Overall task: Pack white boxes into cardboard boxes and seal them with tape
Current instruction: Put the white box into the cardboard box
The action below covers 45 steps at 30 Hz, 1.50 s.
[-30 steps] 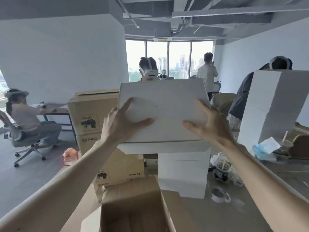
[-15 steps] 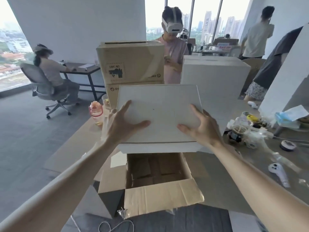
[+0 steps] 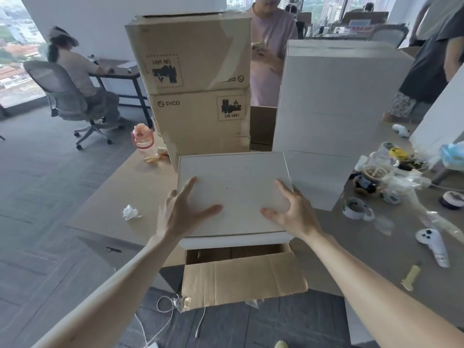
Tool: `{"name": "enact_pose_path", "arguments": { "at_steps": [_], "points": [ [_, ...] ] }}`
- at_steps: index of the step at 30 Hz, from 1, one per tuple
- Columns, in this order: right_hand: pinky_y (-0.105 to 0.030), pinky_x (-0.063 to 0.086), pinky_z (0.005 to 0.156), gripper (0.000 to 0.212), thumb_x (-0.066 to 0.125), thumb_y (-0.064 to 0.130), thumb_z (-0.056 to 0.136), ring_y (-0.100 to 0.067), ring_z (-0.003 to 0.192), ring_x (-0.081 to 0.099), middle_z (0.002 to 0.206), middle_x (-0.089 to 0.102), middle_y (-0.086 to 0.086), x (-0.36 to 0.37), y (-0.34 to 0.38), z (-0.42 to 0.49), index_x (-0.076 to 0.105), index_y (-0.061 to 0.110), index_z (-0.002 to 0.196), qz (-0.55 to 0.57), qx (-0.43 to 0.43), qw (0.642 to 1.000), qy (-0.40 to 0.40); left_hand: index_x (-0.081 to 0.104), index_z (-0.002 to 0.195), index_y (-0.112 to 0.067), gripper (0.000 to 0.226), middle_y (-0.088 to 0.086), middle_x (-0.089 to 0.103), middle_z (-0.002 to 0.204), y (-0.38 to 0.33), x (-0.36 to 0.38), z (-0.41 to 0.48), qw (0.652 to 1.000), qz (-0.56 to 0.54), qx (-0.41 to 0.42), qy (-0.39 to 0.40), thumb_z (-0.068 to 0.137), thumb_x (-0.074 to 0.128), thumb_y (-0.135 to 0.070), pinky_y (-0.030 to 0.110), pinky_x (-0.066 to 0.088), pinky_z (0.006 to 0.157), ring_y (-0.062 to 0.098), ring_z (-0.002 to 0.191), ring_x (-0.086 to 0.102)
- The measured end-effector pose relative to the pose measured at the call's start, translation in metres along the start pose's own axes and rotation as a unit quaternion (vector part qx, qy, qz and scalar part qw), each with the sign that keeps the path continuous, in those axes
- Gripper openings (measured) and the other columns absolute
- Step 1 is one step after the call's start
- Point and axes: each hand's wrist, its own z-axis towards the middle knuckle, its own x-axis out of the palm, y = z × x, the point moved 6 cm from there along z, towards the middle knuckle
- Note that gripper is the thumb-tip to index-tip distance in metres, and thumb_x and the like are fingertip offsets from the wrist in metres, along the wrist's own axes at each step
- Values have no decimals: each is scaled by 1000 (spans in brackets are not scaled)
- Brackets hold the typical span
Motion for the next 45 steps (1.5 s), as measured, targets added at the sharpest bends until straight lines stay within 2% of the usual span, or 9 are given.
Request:
{"name": "enact_pose_path", "arguments": {
  "at_steps": [5, 9, 12, 14, 22, 31, 37, 41, 45],
  "points": [
    [-45, 43, 107, 109, 56, 92, 56, -26, 142, 35, 157, 32, -3, 23, -31, 10, 20, 49, 149, 14, 28, 998, 49, 24, 149, -48, 108, 9, 54, 127, 10, 23, 3, 1000, 3, -22, 11, 56, 52, -94, 41, 48, 90, 32, 111, 54],
    [-43, 42, 107, 102, 61, 84, 63, -27, 146, 26, 159, 29, -3, 37, -45, 14, 19, 48, 150, -1, 32, 997, 74, 24, 148, -51, 104, 7, 53, 126, 22, 43, 3, 998, 5, -55, 38, 59, 59, -92, 43, 46, 94, 32, 118, 51],
    [-38, 49, 95, 96, 66, 71, 74, -30, 139, 39, 157, 30, -4, 45, -55, 14, 22, 39, 153, -51, 35, 995, 81, 25, 146, -52, 102, 5, 52, 128, 31, 62, 2, 996, 6, -74, 52, 58, 61, -90, 43, 45, 96, 32, 121, 51],
    [-36, 51, 92, 103, 59, 82, 67, -28, 132, 49, 156, 33, 0, 54, -66, 13, 23, 38, 153, -35, 38, 994, 97, 26, 147, -51, 102, 5, 51, 128, 36, 75, 1, 994, 1, -85, 65, 59, 64, -87, 43, 45, 96, 32, 118, 53],
    [-34, 34, 110, 107, 62, 83, 61, -19, 143, 32, 158, 30, 4, 82, -94, 20, 23, 39, 152, 38, 61, 989, 131, 25, 146, -54, 102, 4, 53, 122, 58, 112, 1, 988, -20, -123, 94, 58, 68, -85, 43, 46, 95, 33, 115, 56],
    [-26, 28, 111, 60, 61, 29, 95, -18, 141, 34, 154, 36, -3, 94, -110, 20, 39, 15, 148, -78, 19, 981, 178, 39, 146, -39, 78, 2, 67, 123, 76, 114, 21, 983, 116, -89, 108, 78, 68, -61, 38, 53, 81, 29, 107, 63],
    [-21, 37, 96, 35, 61, 13, 93, -21, 122, 53, 135, 54, -5, 74, -121, 41, 61, 7, 128, -63, -6, 994, 86, 59, 129, -32, 48, -5, 72, 114, 78, 100, 31, 990, 60, -121, 51, 83, 73, -34, 34, 47, 78, 27, 105, 65],
    [-35, 39, 102, 39, 62, 15, 92, -30, 123, 50, 130, 53, -14, 55, -159, 61, 58, 7, 130, -61, 62, 995, 46, 63, 117, -28, 37, -4, 68, 108, 89, 88, 37, 987, 39, -158, 8, 81, 72, -32, 35, 47, 77, 25, 97, 65],
    [-42, 36, 108, 66, 60, 37, 93, -31, 134, 40, 146, 42, -14, 54, -211, 66, 33, 14, 149, 16, 228, 967, 109, 56, 133, -21, 50, 12, 59, 127, 109, 96, 42, 977, 47, -198, 58, 87, 70, -36, 42, 43, 94, 33, 116, 55]
  ]
}}
